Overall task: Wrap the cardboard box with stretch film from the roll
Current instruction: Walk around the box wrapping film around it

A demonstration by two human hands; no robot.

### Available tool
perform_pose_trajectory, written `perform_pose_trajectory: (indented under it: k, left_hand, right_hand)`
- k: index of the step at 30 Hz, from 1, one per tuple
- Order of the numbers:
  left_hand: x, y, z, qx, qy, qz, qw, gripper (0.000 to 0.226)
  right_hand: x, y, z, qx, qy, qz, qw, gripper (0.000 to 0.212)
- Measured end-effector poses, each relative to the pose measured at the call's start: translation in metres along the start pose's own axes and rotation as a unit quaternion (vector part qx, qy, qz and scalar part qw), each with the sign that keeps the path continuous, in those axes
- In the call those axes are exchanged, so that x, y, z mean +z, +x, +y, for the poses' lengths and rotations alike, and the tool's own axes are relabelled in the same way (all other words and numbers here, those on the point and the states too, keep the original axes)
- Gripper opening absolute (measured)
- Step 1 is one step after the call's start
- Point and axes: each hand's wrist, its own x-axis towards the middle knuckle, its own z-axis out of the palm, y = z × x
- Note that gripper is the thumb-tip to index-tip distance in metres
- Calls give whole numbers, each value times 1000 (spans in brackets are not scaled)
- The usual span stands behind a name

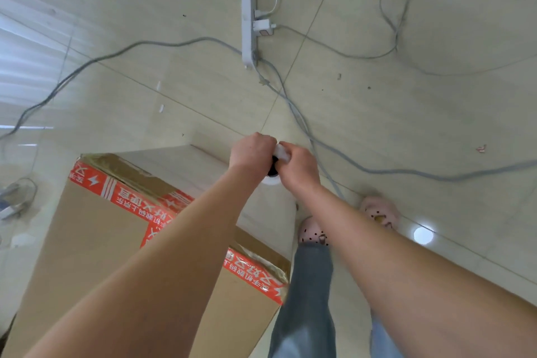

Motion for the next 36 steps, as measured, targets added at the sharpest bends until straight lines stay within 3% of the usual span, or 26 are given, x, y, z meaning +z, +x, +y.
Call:
perform_pose_trajectory:
  k: [3, 6, 7, 9, 10, 14, 16, 17, 19, 20, 22, 24, 27, 30, 34, 36]
  left_hand:
    - [-3, 6, -3, -29, -20, -10, 999, 20]
    - [-5, 8, -13, -98, -135, 6, 986, 17]
    - [-5, 10, -18, -129, -184, 20, 974, 17]
    - [-4, 14, -27, -192, -289, 40, 937, 19]
    - [-3, 16, -30, -218, -343, 47, 912, 20]
    - [-5, 12, -34, -299, -505, 54, 808, 23]
    - [-8, 15, -40, -324, -537, 31, 778, 22]
    - [-11, 17, -44, -314, -524, 19, 791, 21]
    - [-20, 23, -49, -271, -441, 22, 855, 11]
    - [-23, 28, -51, -244, -405, 35, 881, 15]
    - [-28, 34, -53, -208, -343, 28, 916, 44]
    - [-32, 37, -55, -186, -289, 36, 938, 40]
    - [-32, 41, -61, -197, -280, 35, 939, 24]
    - [-29, 42, -72, -261, -342, 57, 901, 6]
    - [-25, 38, -88, -388, -473, 107, 784, 26]
    - [-25, 37, -97, -422, -505, 91, 747, 31]
  right_hand:
    - [-5, 5, -9, 5, -19, -9, 1000, 23]
    - [-9, 10, -21, 4, -6, -7, 1000, 13]
    - [-10, 12, -26, 4, -11, -12, 1000, 22]
    - [-11, 18, -35, 30, -27, -28, 999, 53]
    - [-11, 21, -40, 42, -23, -37, 998, 58]
    - [-9, 30, -60, 36, -27, -55, 997, 55]
    - [-7, 35, -68, 24, -43, -62, 997, 55]
    - [-7, 37, -73, 21, -49, -66, 996, 54]
    - [-6, 40, -80, 16, -67, -74, 995, 50]
    - [-5, 41, -83, 14, -80, -82, 993, 47]
    - [-5, 42, -89, 6, -109, -92, 990, 40]
    - [-4, 44, -95, -8, -137, -88, 987, 37]
    - [1, 49, -103, -25, -159, -85, 983, 35]
    - [10, 57, -113, -56, -171, -86, 980, 35]
    - [28, 65, -130, -73, -177, -99, 977, 45]
    - [34, 68, -138, -58, -165, -115, 978, 41]
